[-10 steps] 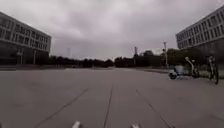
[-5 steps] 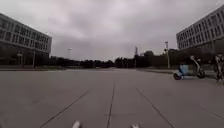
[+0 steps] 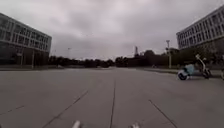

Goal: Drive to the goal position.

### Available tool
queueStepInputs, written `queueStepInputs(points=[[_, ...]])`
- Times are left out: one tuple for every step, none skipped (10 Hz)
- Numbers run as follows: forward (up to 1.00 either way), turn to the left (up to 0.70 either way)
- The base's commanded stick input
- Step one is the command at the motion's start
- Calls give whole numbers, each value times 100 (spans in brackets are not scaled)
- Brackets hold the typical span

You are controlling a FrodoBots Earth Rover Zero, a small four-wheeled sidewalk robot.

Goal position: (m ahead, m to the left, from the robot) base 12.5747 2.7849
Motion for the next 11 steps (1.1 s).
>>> queueStepInputs(points=[[70, 0], [70, 0], [70, 0], [70, 0], [70, 0], [70, 0], [70, 0], [70, 0], [70, 0], [70, 0], [70, 0]])
